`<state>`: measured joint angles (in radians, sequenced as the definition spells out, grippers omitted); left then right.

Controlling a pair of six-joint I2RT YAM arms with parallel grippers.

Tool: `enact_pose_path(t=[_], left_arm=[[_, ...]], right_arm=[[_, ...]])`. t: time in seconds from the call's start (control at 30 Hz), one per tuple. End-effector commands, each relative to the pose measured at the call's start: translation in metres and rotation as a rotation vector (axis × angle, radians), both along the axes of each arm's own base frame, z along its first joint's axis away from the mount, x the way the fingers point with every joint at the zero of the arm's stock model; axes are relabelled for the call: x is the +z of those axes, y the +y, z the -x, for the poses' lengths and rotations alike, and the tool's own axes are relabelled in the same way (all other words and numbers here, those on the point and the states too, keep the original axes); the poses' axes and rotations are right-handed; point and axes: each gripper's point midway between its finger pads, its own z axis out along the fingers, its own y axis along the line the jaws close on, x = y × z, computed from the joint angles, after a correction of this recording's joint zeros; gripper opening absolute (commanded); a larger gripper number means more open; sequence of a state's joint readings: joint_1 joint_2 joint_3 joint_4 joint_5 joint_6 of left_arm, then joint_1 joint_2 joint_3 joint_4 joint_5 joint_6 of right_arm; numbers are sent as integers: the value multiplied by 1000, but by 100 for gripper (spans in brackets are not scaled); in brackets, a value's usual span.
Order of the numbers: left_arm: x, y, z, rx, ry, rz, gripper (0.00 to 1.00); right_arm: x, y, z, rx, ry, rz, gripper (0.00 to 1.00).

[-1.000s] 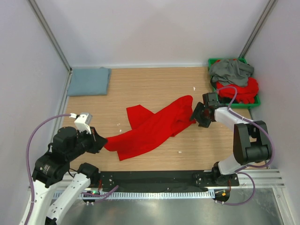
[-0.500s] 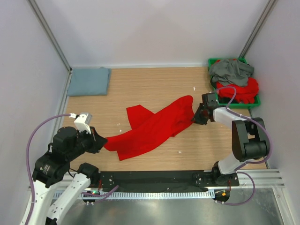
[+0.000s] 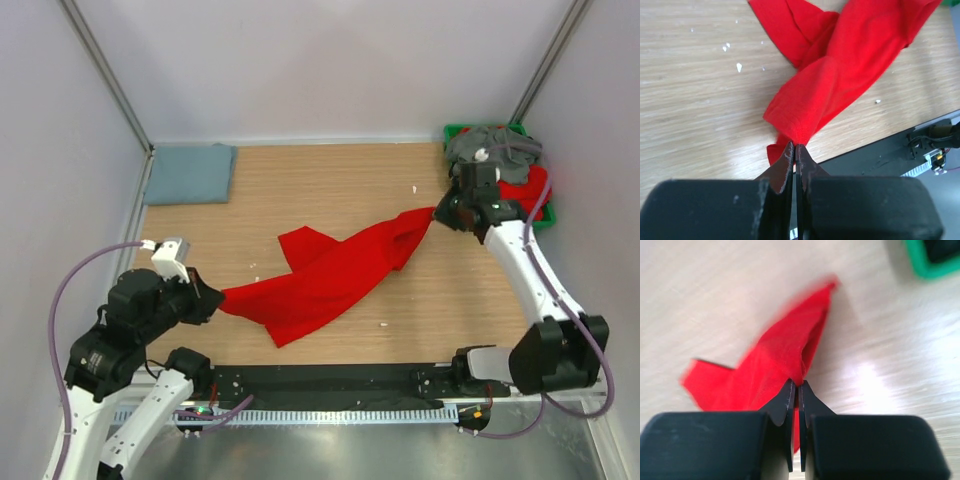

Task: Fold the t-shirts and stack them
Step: Flatten the tshirt out

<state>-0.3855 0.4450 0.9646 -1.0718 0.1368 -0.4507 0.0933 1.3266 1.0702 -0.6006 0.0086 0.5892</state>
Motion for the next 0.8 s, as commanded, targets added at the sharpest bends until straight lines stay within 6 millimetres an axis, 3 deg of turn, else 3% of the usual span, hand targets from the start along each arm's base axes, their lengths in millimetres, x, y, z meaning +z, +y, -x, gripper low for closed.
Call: enact_pose_path(t=[0.0,0.03,0.1,0.23,0.47,0.57,0.7,0.77], left_arm=[[50,5,-5,42,-130,45,0],[57,7,-6,49,-147,43,0],[76,12,-7,71,-193,42,0],[101,24,-8,110,-245,8,0],[139,61,-7,265,-319,-88,0],[176,76,-1,329,-401,-75,0],[202,77,-3,338,-438,-61,0],[200,74,-6,332,-429,-59,0]], right_arm=[[85,-31,19,-46,-132,137,2],[107,-35,20,-56,-176,150,2],[125,-44,30,-79,-207,176,2],[142,-58,47,-104,-212,222,2],[136,-76,66,-159,-192,270,2],[136,-79,70,-162,-184,280,2],[131,-81,78,-169,-183,292,1],[128,-82,83,-172,-189,292,1]])
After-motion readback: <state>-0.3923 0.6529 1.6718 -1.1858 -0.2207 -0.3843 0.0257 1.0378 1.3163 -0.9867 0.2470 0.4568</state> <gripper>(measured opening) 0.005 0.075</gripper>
